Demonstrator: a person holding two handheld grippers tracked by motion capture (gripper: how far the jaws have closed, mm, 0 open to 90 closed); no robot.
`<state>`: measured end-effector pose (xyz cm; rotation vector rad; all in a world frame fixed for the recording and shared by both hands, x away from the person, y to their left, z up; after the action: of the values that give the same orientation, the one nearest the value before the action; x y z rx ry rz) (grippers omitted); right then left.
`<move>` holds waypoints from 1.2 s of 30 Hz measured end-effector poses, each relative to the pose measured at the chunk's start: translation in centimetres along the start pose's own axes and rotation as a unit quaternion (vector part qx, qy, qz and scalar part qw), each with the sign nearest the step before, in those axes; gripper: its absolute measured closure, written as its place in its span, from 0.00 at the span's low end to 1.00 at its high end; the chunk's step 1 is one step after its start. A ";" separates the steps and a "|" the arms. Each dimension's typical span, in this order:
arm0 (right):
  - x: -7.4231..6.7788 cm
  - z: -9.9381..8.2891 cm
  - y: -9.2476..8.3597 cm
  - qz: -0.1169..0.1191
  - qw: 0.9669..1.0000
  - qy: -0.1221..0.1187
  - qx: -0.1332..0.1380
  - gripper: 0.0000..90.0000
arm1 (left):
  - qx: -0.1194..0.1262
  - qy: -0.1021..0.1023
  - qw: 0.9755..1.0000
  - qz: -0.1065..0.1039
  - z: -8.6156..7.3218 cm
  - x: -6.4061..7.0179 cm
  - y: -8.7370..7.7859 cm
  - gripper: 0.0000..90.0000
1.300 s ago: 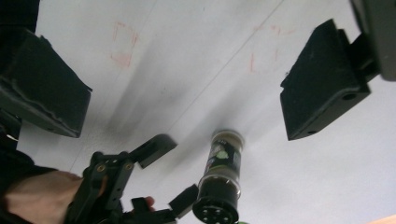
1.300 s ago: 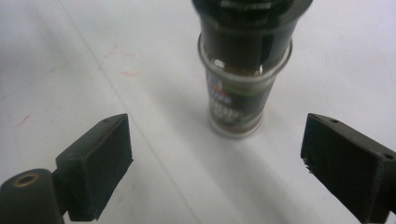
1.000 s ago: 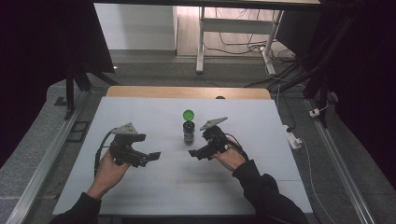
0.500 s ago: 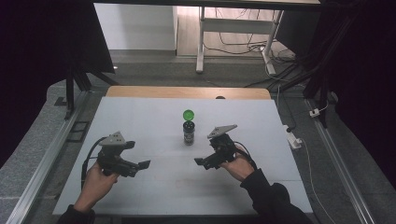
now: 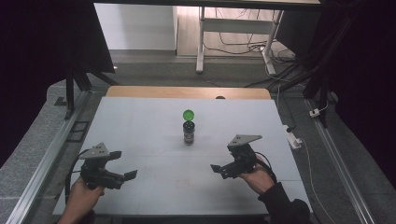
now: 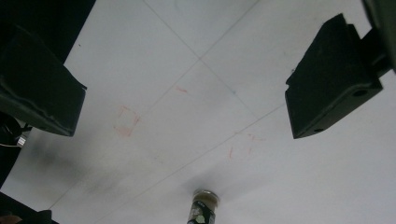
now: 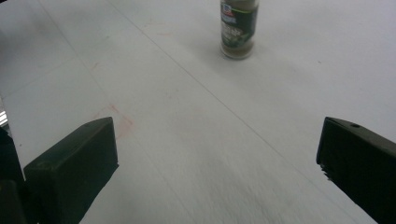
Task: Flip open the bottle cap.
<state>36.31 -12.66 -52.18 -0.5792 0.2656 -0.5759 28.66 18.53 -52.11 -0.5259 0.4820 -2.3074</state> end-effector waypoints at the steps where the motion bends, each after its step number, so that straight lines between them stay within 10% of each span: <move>1: 0.1 -0.2 -0.4 -0.004 1.000 0.000 0.001 0.00 | 0.001 -0.002 1.000 0.001 -0.2 0.0 -0.3 0.00; 21: 2.7 -5.8 -8.8 -0.096 0.993 0.065 0.030 0.00 | 0.014 -0.041 0.998 0.041 -3.5 -1.4 -4.5 0.00; 36: 3.2 -7.9 -11.3 -0.124 0.987 0.103 0.027 0.00 | 0.003 -0.058 0.996 0.071 -5.0 -2.2 -5.9 0.00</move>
<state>30.93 -25.78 -52.19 -0.5043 0.3746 -0.8827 24.33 25.00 -54.05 -0.5993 0.4416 -2.1302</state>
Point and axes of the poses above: each handheld gripper's, and its own axes: y roughly forward along the jaws, z roughly out of its top, x roughly to its right, the point moved 10 cm from there along y, roughly forward along the jaws, and after that the axes turned 7 degrees about x, right-handed, at the moved point
